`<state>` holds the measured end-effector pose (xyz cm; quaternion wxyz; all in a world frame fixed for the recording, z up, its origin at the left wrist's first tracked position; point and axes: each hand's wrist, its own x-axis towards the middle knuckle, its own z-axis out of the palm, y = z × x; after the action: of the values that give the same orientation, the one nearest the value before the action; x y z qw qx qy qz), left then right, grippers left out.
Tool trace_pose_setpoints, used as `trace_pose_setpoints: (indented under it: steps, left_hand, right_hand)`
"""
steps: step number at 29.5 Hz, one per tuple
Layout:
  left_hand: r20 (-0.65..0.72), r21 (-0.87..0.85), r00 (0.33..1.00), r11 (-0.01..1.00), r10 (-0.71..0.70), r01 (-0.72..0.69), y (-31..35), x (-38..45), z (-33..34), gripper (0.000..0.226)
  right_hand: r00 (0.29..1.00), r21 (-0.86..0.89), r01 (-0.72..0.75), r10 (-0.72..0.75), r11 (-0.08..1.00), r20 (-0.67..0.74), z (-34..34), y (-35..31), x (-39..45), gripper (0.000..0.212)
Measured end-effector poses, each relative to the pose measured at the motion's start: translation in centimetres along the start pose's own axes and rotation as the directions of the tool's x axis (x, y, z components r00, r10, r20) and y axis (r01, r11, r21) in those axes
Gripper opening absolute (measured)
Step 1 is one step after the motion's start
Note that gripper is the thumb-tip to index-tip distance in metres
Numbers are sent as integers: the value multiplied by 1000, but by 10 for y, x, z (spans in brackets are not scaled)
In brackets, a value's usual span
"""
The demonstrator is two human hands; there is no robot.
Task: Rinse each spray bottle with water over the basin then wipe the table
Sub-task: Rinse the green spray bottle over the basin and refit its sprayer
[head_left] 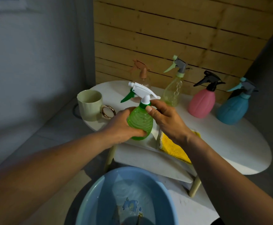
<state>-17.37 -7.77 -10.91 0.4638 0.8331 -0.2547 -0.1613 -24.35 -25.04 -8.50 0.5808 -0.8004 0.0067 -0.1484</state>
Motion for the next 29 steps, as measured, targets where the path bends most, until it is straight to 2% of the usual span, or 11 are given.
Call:
trace_pose_setpoints:
  steps: [5, 10, 14, 16, 19, 22, 24, 26, 27, 29]
  left_hand:
    - [-82, 51, 997, 999, -13, 17, 8, -2, 1, 87]
    - [-110, -11, 994, 1000, -9, 8, 11, -4, 7, 85]
    - [15, -188, 1000, 982, 8, -5, 8, -2, 4, 93]
    - [125, -190, 991, 981, 52, -28, 12, 1, -3, 91]
    - [103, -79, 992, 995, 75, -67, 18, 8, -9, 81]
    - [-25, 169, 999, 985, 46, -42, 22, 12, 0, 99]
    - [-42, 223, 999, 975, 14, -5, 22, 13, 5, 107]
    - [26, 143, 1000, 990, -4, 1, 19, 13, 1, 111]
    - [102, 60, 995, 998, -6, 0, 19, 12, -2, 109]
    - [237, -28, 971, 999, 36, -30, 22, 8, -9, 95]
  right_hand:
    - [997, -215, 68, -73, 974, -16, -1, -5, -4, 28]
    - [978, -197, 7, -48, 980, -204, 14, -2, -12, 23]
    - [977, -169, 15, -51, 986, -206, 17, -4, -12, 22]
    - [977, -177, 18, -55, 984, -206, 15, -5, -13, 23]
    - [965, -195, -3, -48, 981, -259, 18, -9, -16, 24]
    - [955, -237, -16, -55, 971, -292, 23, -11, -19, 26]
    - [953, -262, -21, -60, 965, -298, 23, -13, -20, 28]
    - [954, -280, -17, -68, 960, -292, 22, -14, -20, 29]
    - [954, -286, -14, -72, 958, -289, 22, -14, -20, 29]
    - [954, -298, -5, -85, 955, -288, 22, -15, -21, 30]
